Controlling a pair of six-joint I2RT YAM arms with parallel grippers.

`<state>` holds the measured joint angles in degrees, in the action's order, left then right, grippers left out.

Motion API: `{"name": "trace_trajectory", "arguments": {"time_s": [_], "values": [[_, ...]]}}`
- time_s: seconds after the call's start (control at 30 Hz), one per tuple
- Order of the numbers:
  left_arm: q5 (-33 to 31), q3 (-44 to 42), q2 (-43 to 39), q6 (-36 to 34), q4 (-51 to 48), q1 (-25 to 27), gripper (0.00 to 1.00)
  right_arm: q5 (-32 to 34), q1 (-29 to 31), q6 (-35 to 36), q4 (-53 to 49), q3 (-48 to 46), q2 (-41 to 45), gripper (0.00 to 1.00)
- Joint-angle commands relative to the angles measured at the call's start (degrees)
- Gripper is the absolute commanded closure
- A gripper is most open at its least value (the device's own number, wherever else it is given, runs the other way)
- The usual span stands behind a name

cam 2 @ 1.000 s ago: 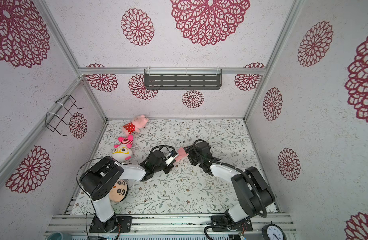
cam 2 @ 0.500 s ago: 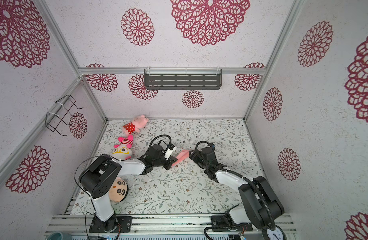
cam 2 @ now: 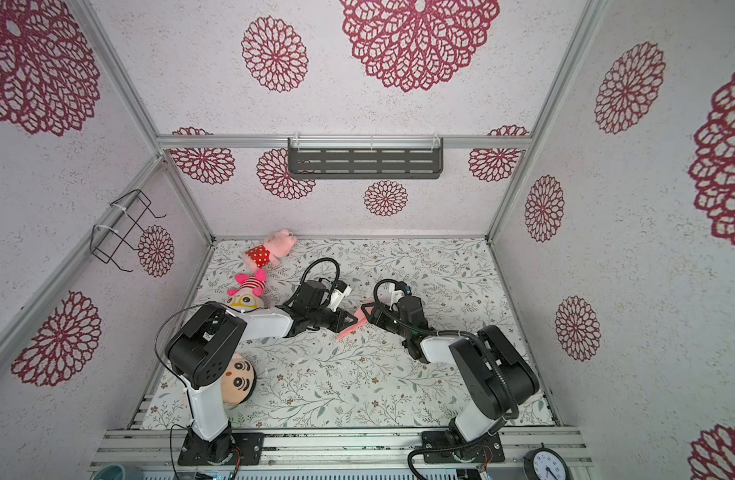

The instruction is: Fold a paper plane with a square sheet of paper (pick it up from the middle)

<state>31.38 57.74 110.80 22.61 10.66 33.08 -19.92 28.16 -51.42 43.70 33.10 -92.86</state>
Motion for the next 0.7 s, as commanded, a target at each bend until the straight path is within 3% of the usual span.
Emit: {"name": "trace_trajectory", "arguments": {"time_s": [0.0, 0.67], "values": [[2.0, 1.7, 1.2, 2.2, -2.6, -0.5, 1.0, -3.9, -0.2, 0.9, 7.0, 1.2, -1.6, 0.47], [0.9, 2.5, 5.2, 8.4, -4.6, -2.7, 1.0, -13.2, -0.2, -0.9, 16.3, 4.8, -14.9, 0.51]]}}
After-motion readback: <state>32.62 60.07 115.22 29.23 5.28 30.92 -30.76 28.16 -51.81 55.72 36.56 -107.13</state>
